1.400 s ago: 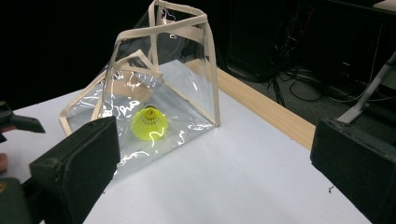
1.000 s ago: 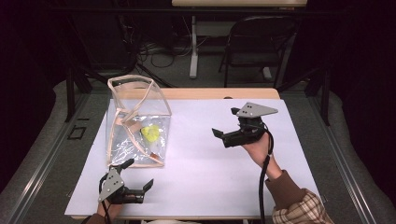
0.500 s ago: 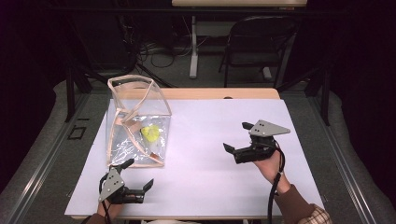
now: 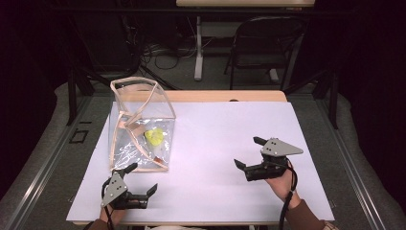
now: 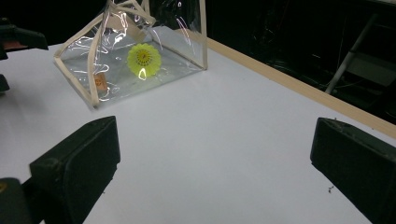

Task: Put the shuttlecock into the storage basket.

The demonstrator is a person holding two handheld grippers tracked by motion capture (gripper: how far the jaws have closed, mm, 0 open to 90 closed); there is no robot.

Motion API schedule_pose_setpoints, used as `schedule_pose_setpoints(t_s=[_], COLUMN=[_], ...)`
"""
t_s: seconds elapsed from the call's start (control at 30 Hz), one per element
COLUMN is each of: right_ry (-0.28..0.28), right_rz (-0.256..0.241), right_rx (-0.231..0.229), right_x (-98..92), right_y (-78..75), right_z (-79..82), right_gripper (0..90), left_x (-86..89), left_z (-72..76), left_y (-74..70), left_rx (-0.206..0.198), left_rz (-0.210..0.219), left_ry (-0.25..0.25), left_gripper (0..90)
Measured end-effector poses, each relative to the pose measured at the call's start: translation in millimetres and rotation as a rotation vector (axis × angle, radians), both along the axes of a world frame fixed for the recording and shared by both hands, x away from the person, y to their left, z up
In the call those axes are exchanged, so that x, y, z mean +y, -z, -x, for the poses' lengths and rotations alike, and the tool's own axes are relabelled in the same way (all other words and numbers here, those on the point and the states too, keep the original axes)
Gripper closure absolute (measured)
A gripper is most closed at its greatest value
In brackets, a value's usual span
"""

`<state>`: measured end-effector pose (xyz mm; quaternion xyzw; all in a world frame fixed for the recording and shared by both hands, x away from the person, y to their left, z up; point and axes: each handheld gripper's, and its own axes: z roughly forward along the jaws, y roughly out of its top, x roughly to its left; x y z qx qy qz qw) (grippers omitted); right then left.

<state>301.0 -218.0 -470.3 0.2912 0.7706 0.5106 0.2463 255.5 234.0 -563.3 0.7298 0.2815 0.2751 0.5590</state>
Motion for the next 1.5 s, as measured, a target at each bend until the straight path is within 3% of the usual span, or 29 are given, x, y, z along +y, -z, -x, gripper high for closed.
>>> schedule_pose_setpoints(t_s=[0.7, 1.5], right_ry=[-0.013, -0.067], right_rz=[0.025, 0.046], right_rx=[-0.012, -0.048], right_x=[-14.8, -23.4], right_y=[41.7, 65.1], right_z=[30.0, 47.9], right_gripper=[0.9, 0.3], left_x=[-0.3, -0.6], left_z=[-0.1, 0.1], left_y=[0.1, 0.2], left_rx=[-0.001, -0.001], left_rz=[-0.007, -0.011], left_ry=[0.002, 0.002], left_gripper=[0.1, 0.0])
